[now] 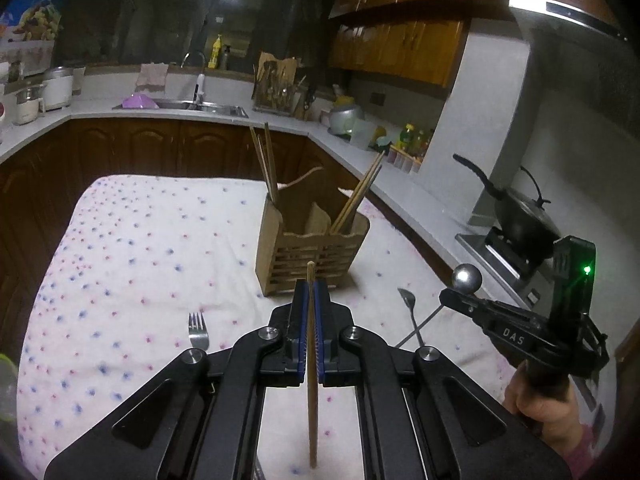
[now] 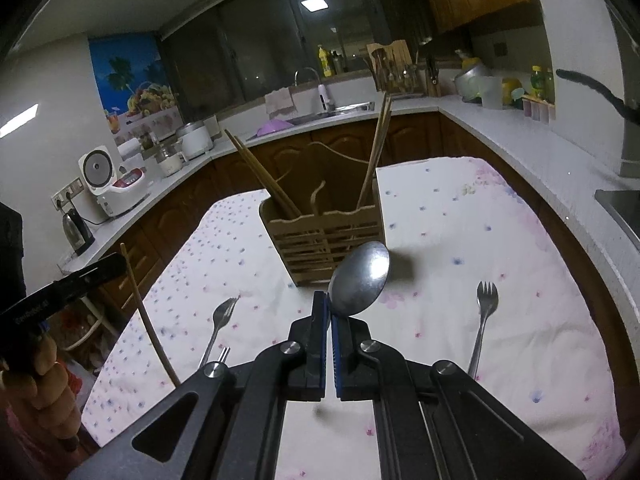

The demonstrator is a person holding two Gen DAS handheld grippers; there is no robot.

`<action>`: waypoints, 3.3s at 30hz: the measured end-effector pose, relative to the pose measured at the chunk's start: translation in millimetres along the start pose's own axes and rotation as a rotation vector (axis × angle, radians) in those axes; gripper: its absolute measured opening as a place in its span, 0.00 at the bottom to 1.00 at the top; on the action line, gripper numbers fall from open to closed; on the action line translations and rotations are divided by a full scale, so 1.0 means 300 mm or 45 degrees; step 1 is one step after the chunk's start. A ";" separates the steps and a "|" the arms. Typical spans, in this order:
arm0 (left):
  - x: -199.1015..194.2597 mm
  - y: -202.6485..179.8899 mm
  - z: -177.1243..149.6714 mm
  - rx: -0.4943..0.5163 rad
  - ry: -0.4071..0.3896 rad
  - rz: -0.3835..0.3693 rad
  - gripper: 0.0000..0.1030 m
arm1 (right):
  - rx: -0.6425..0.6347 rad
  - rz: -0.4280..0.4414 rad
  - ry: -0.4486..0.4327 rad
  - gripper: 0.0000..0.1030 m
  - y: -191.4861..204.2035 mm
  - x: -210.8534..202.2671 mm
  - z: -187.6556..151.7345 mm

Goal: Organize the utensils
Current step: 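Lift the spoon and chopstick and carry them above the wooden holder, then lower the spoon and chopstick down into the wooden holder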

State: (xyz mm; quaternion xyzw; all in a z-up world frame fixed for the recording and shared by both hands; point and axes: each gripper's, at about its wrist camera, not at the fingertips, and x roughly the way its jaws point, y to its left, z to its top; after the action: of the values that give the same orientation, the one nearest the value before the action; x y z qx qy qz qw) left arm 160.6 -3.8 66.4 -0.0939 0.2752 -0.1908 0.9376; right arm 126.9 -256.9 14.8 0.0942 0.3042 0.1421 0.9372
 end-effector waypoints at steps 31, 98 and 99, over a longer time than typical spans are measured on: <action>0.766 0.204 -0.138 0.007 0.620 0.333 0.14 | 0.077 0.004 0.010 0.02 -0.113 0.052 0.017; 0.011 0.061 0.271 -0.070 -0.303 0.048 0.04 | -0.045 0.002 -0.179 0.02 -0.024 0.003 0.217; 0.014 0.062 0.282 -0.073 -0.318 0.047 0.04 | -0.048 -0.002 -0.185 0.02 -0.028 0.006 0.225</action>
State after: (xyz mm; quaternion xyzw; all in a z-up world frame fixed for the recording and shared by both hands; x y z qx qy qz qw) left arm 216.3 17.4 129.6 -0.1384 0.1634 -0.1524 0.9648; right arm 170.2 -270.3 65.4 0.0863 0.2327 0.1398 0.9586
